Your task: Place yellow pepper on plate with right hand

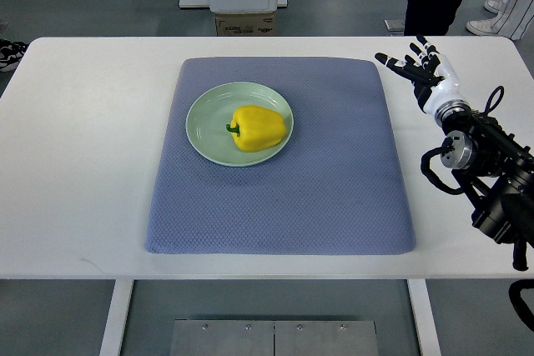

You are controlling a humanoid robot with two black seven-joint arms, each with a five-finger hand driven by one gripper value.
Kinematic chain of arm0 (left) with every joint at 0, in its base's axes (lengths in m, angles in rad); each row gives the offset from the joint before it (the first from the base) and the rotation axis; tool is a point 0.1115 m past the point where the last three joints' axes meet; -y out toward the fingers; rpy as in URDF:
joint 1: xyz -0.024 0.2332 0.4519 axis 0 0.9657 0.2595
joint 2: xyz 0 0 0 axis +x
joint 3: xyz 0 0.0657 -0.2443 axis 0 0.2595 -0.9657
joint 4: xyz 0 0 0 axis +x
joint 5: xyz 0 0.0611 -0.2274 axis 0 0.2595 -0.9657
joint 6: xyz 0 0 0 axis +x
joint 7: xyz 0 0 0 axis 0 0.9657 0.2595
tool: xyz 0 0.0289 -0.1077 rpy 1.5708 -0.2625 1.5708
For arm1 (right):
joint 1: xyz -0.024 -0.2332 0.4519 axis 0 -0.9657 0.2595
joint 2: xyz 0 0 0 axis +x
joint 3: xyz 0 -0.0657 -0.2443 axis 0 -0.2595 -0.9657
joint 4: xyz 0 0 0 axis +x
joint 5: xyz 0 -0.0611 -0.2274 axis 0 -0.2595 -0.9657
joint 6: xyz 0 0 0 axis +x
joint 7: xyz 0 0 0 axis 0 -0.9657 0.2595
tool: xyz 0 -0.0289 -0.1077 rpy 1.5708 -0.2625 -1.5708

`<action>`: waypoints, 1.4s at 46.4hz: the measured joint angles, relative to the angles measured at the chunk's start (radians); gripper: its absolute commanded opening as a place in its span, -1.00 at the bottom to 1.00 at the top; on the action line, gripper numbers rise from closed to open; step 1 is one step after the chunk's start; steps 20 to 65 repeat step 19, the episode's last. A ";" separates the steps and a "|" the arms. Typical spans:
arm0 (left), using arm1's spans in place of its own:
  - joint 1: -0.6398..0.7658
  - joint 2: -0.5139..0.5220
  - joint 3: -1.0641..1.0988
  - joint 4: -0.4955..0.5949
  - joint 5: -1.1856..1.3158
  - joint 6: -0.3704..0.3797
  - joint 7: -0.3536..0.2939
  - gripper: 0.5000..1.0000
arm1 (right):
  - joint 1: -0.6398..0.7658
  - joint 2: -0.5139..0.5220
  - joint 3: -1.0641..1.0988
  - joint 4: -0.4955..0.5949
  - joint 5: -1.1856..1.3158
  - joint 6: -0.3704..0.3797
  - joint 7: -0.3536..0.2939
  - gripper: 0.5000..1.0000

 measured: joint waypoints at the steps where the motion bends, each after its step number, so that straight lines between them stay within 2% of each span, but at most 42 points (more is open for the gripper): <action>1: 0.000 0.000 0.000 0.000 0.000 0.000 0.000 1.00 | 0.000 0.001 0.002 0.000 0.000 0.000 0.000 1.00; 65: 0.000 0.000 0.000 0.000 0.000 0.000 0.000 1.00 | -0.006 0.020 0.011 0.009 0.000 0.001 0.005 1.00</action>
